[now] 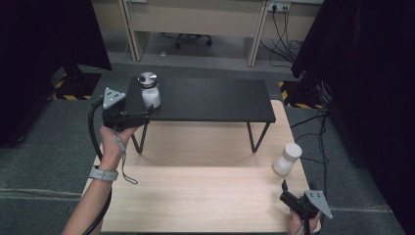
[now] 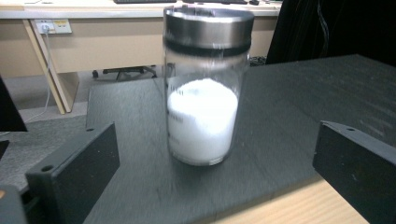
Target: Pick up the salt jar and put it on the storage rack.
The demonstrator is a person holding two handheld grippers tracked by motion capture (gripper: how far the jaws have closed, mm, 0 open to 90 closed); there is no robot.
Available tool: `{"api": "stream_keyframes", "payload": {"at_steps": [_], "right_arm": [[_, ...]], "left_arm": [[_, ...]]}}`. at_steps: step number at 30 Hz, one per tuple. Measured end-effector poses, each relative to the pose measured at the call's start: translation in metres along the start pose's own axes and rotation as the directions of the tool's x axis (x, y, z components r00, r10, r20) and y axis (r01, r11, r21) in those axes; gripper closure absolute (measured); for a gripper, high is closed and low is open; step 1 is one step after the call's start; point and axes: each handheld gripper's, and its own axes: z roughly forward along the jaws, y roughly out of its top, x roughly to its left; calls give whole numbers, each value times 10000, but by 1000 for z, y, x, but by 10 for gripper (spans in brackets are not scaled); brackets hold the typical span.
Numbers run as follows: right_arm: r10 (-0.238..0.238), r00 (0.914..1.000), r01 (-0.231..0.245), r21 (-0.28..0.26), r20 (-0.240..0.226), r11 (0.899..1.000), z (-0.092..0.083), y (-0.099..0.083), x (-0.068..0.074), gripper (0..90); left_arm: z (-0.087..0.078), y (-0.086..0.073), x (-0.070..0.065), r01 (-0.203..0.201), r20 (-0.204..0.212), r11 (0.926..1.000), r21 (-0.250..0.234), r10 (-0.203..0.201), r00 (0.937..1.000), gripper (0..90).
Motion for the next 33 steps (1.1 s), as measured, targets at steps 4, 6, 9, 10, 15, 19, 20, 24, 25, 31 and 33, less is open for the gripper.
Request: {"api": "stream_keyframes", "payload": {"at_steps": [4,6,9,10,15,19,20,24,25,31,33], "right_arm": [[3,10000,-3,2,-41,10000,0,0,-1,2],[11,10000,-11,-1,-41,10000,0,0,-1,2],[28,10000,-28,-6,-51,10000,0,0,-1,2],[41,10000,-41,-3,-59,10000,0,0,-1,2],[-24,9999,24,42,-103,10000,0,1,-2,2],[-48,9999,49,65,-129,10000,0,1,-2,2],[-71,9999,72,65,-144,10000,0,1,-2,2],[-111,9998,112,63,-164,9999,0,1,-2,2],[-136,9998,137,57,-168,9999,0,1,-2,2],[-226,9996,227,55,-185,9997,0,0,-2,3],[-284,9994,286,66,-183,9996,0,1,-2,2]], "left_arm": [[-11,-8,0,25,40,10000,62,-26,10000,1],[-17,-14,1,114,74,9999,-61,-114,9999,1],[-25,-21,2,141,18,9999,-65,-140,9999,1],[-27,-24,2,168,-17,9998,-68,-168,9999,1],[-37,-42,2,157,-226,9999,-16,-157,9996,1],[-44,-58,2,148,-349,9999,42,-147,9993,0],[-45,-62,2,156,-371,9999,65,-154,9992,1],[-50,-78,2,205,-495,9997,167,-196,9986,1],[-51,-81,2,244,-518,9995,217,-233,9984,1],[-54,-101,3,409,-762,9984,400,-378,9964,1],[-54,-108,5,574,-791,9973,449,-538,9954,1]]}}
